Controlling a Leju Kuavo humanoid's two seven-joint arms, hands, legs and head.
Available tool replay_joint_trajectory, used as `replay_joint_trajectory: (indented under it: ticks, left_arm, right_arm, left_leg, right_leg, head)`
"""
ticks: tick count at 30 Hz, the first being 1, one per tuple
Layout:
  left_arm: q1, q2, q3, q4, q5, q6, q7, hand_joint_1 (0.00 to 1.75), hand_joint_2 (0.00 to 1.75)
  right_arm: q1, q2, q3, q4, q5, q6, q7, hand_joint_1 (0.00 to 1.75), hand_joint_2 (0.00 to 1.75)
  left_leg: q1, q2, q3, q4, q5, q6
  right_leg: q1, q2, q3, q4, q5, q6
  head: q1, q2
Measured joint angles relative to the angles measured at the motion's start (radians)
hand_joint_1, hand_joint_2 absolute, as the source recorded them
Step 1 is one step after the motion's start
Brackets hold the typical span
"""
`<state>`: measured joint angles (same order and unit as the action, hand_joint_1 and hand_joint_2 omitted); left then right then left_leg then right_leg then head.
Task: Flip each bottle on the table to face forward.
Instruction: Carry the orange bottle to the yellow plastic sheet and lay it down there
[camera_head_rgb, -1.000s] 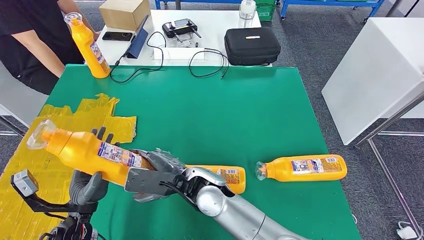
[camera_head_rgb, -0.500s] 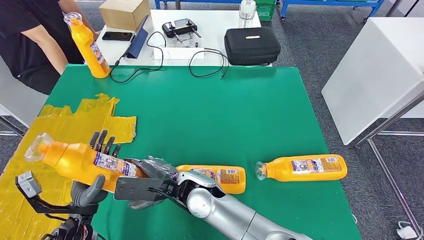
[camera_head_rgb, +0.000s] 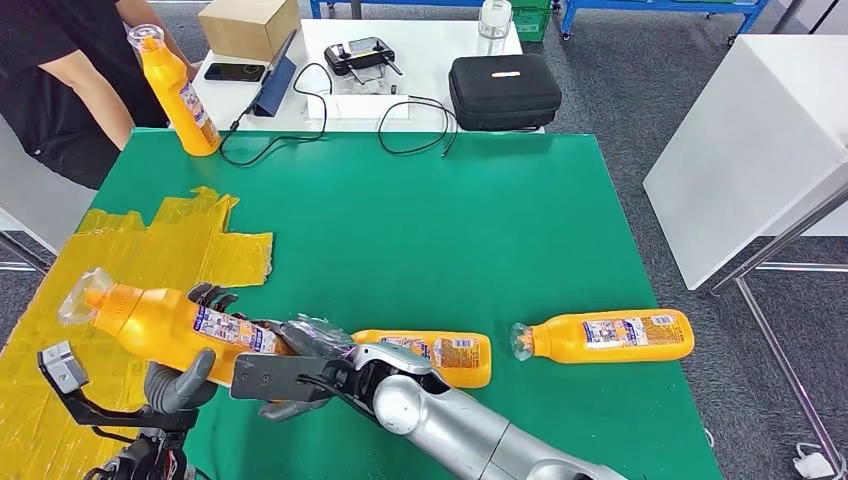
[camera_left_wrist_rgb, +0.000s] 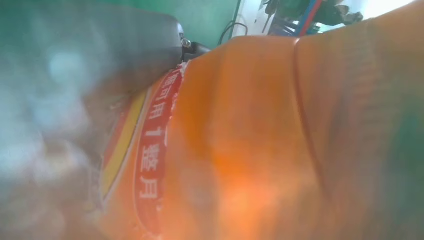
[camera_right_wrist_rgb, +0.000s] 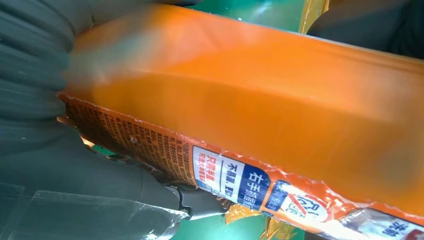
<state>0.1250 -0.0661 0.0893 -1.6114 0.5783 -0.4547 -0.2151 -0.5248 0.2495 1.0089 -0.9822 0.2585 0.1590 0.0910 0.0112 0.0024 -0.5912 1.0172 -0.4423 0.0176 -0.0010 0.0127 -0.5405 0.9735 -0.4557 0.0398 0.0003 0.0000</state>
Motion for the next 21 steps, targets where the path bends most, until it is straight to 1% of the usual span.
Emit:
replay_joint_trajectory:
  ticks: [9, 10, 12, 13, 14, 16, 19, 21]
  left_arm:
    - [-0.001, -0.003, 0.001, 0.000, 0.000, -0.016, -0.006, 1.75, 1.75]
    - [-0.001, -0.003, 0.001, 0.000, 0.000, -0.018, -0.007, 1.75, 1.75]
    - [-0.001, -0.004, 0.001, 0.000, 0.000, -0.020, -0.009, 1.75, 1.75]
    - [-0.002, -0.004, 0.001, 0.000, -0.002, -0.021, -0.011, 1.75, 1.75]
    - [-0.003, -0.004, 0.001, 0.000, -0.007, -0.020, -0.014, 1.75, 1.75]
    - [-0.003, -0.005, 0.002, -0.005, -0.044, -0.012, -0.034, 1.75, 1.75]
    - [0.000, -0.005, 0.015, -0.031, -0.172, 0.039, -0.095, 1.75, 1.75]
    - [0.005, -0.004, 0.032, -0.058, -0.295, 0.106, -0.140, 1.75, 1.75]
  right_arm:
    - [0.005, -0.005, -0.010, 0.001, 0.008, -0.008, -0.006, 1.75, 1.75]
    - [0.007, -0.006, -0.011, 0.000, 0.010, -0.009, -0.008, 1.63, 1.75]
    - [0.010, -0.009, -0.014, -0.002, 0.012, -0.011, -0.012, 0.76, 1.75]
    - [0.013, -0.010, -0.016, -0.005, 0.015, -0.015, -0.015, 0.32, 1.31]
    - [0.018, -0.012, -0.017, -0.009, 0.020, -0.024, -0.019, 0.00, 0.87]
    - [0.040, -0.024, -0.026, -0.032, 0.040, -0.059, -0.035, 0.00, 0.00]
    - [0.103, -0.067, -0.070, -0.119, 0.070, -0.117, -0.059, 0.00, 0.00]
    - [0.158, -0.108, -0.120, -0.212, 0.085, -0.146, -0.074, 0.00, 0.00]
  left_leg:
    - [0.000, 0.000, 0.000, 0.000, 0.000, 0.000]
    - [0.000, 0.000, 0.000, 0.000, 0.000, 0.000]
    - [0.000, 0.000, 0.000, 0.000, 0.000, 0.000]
    - [0.000, 0.000, 0.000, 0.000, 0.000, 0.000]
    - [0.000, 0.000, 0.000, 0.000, 0.000, 0.000]
    - [0.000, 0.000, 0.000, 0.000, 0.000, 0.000]
    - [0.000, -0.001, -0.001, 0.000, 0.000, 0.000]
    - [0.000, -0.001, -0.001, 0.000, 0.000, 0.000]
  right_leg:
    - [0.000, 0.000, 0.000, 0.000, 0.000, 0.000]
    - [0.000, 0.000, 0.000, 0.000, 0.000, 0.000]
    - [0.000, 0.000, 0.000, 0.000, 0.000, 0.000]
    - [0.000, 0.000, 0.000, 0.000, 0.000, 0.000]
    - [0.000, 0.000, 0.000, 0.000, 0.000, 0.000]
    - [0.000, 0.000, 0.000, 0.000, 0.000, 0.000]
    - [0.000, -0.001, 0.000, 0.000, 0.000, 0.000]
    - [0.000, -0.001, -0.001, 0.000, 0.000, 0.000]
  head:
    - [0.000, 0.000]
    - [0.000, 0.000]
    - [0.000, 0.000]
    - [0.000, 0.000]
    - [0.000, 0.000]
    - [0.000, 0.000]
    - [0.000, 0.000]
    - [0.000, 0.000]
